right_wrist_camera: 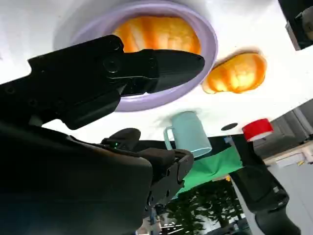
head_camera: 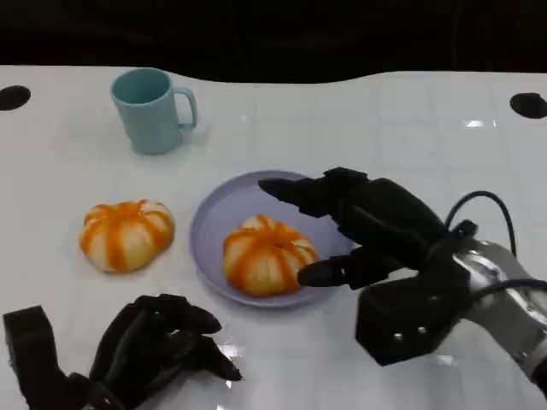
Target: Grasp the bread from the table and place it into the plate.
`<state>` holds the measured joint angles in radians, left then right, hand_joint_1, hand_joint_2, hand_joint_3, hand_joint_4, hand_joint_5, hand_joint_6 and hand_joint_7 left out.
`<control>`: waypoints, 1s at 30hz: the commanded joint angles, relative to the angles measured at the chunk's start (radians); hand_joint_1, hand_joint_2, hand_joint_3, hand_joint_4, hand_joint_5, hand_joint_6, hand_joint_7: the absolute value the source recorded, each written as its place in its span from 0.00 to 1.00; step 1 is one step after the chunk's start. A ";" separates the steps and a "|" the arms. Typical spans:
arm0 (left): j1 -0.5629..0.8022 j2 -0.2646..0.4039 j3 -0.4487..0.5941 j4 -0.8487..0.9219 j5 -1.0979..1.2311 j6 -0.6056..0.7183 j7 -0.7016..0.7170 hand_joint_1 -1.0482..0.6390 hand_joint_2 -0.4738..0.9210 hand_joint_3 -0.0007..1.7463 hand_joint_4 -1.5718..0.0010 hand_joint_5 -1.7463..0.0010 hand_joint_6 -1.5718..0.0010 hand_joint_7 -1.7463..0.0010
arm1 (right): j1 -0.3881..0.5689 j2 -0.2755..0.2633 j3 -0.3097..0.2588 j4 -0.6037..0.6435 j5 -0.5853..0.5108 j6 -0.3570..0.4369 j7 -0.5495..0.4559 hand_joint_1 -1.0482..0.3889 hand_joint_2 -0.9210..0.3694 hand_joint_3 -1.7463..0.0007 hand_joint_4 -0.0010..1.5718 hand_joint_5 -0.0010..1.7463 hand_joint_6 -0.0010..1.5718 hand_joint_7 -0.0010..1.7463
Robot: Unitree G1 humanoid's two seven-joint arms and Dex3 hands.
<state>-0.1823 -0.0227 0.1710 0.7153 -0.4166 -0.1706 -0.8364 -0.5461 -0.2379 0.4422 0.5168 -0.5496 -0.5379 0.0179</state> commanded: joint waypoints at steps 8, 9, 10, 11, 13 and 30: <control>-0.013 0.009 0.000 0.020 0.014 -0.018 0.010 0.02 0.88 0.00 0.00 0.82 0.00 0.96 | 0.248 0.055 -0.160 -0.108 0.499 -0.051 0.211 0.35 0.00 0.94 0.32 0.98 0.24 0.81; -0.010 0.007 -0.001 0.015 0.017 -0.017 0.016 0.02 0.88 0.00 0.00 0.82 0.00 0.96 | 0.274 0.062 -0.173 -0.130 0.556 -0.027 0.247 0.40 0.00 0.95 0.33 0.99 0.22 0.89; -0.008 0.006 -0.003 0.012 0.019 -0.018 0.019 0.02 0.88 0.00 0.00 0.82 0.00 0.96 | 0.300 0.066 -0.187 -0.155 0.603 -0.002 0.277 0.42 0.00 0.95 0.34 1.00 0.22 0.93; -0.006 0.005 -0.005 0.008 0.021 -0.019 0.022 0.02 0.88 0.00 0.00 0.82 0.00 0.96 | 0.325 0.066 -0.200 -0.177 0.635 0.018 0.297 0.44 0.00 0.95 0.36 1.00 0.22 0.97; -0.004 0.003 -0.006 0.004 0.021 -0.016 0.021 0.02 0.88 0.00 0.00 0.82 0.00 0.95 | 0.366 0.063 -0.223 -0.220 0.667 0.050 0.322 0.46 0.00 0.94 0.37 1.00 0.22 0.99; 0.005 0.000 -0.008 -0.021 0.020 0.007 0.023 0.03 0.89 0.00 0.00 0.82 0.00 0.96 | 0.639 0.097 -0.335 -0.472 0.877 0.360 0.426 0.50 0.02 0.94 0.41 1.00 0.31 1.00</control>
<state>-0.1851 -0.0319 0.1618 0.7097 -0.3968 -0.1753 -0.8272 0.0533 -0.1371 0.1346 0.0852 0.2885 -0.2281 0.4353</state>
